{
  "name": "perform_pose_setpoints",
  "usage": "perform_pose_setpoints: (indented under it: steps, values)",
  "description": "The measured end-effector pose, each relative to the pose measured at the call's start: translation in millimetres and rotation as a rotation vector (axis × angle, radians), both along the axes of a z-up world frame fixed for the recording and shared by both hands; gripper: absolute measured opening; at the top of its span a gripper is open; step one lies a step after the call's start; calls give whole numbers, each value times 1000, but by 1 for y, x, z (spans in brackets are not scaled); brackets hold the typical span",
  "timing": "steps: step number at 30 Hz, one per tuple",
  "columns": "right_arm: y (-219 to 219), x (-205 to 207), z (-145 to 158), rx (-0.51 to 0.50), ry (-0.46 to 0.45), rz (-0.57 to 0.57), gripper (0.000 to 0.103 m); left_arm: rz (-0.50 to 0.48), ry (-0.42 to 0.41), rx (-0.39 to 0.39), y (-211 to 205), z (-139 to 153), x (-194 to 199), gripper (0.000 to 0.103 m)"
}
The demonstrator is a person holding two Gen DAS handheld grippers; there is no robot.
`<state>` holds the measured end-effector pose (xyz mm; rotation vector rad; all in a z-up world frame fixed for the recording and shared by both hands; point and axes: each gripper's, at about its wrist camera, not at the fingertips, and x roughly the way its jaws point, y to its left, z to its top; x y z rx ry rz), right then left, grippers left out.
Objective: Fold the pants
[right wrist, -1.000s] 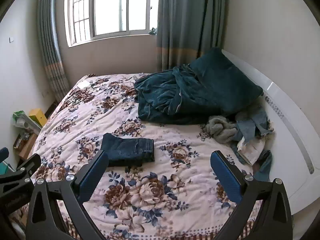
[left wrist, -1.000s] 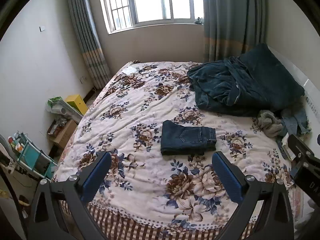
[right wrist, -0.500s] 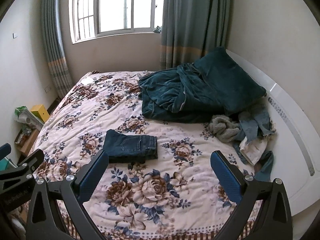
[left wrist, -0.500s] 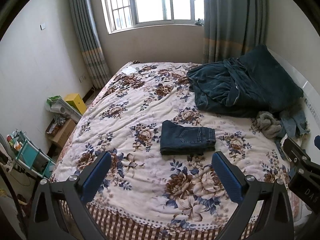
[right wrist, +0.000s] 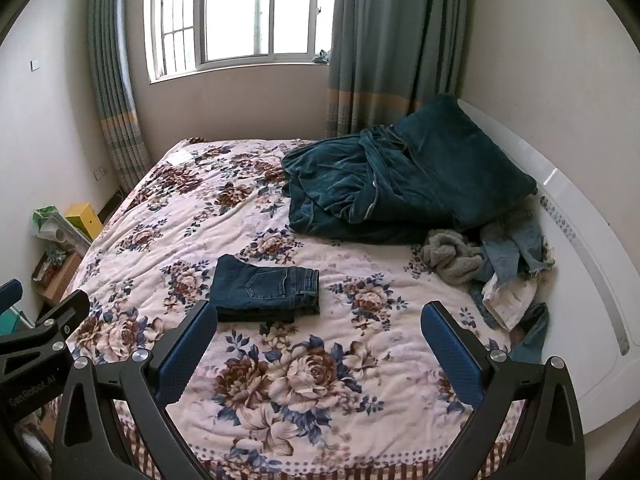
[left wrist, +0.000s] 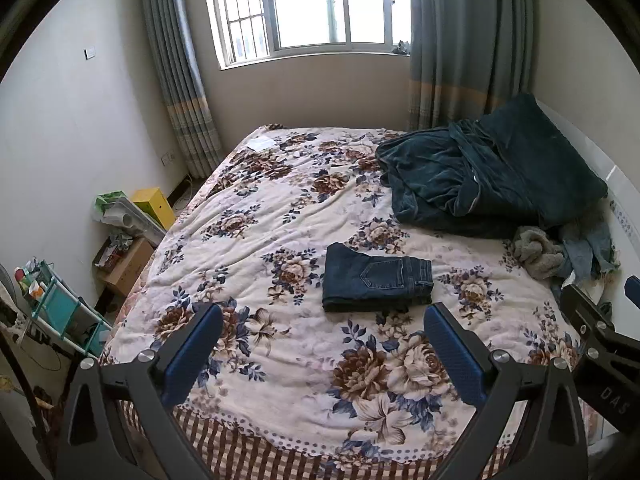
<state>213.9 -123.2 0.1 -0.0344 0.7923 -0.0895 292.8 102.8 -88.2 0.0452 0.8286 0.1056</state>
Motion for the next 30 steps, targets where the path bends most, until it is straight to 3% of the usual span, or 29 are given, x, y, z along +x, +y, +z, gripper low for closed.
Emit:
perform_pose_setpoints:
  steps: [30]
  values:
    - [5, 7, 3, -2, -7, 18, 103, 36, -24, 2, 1, 8, 1, 103]
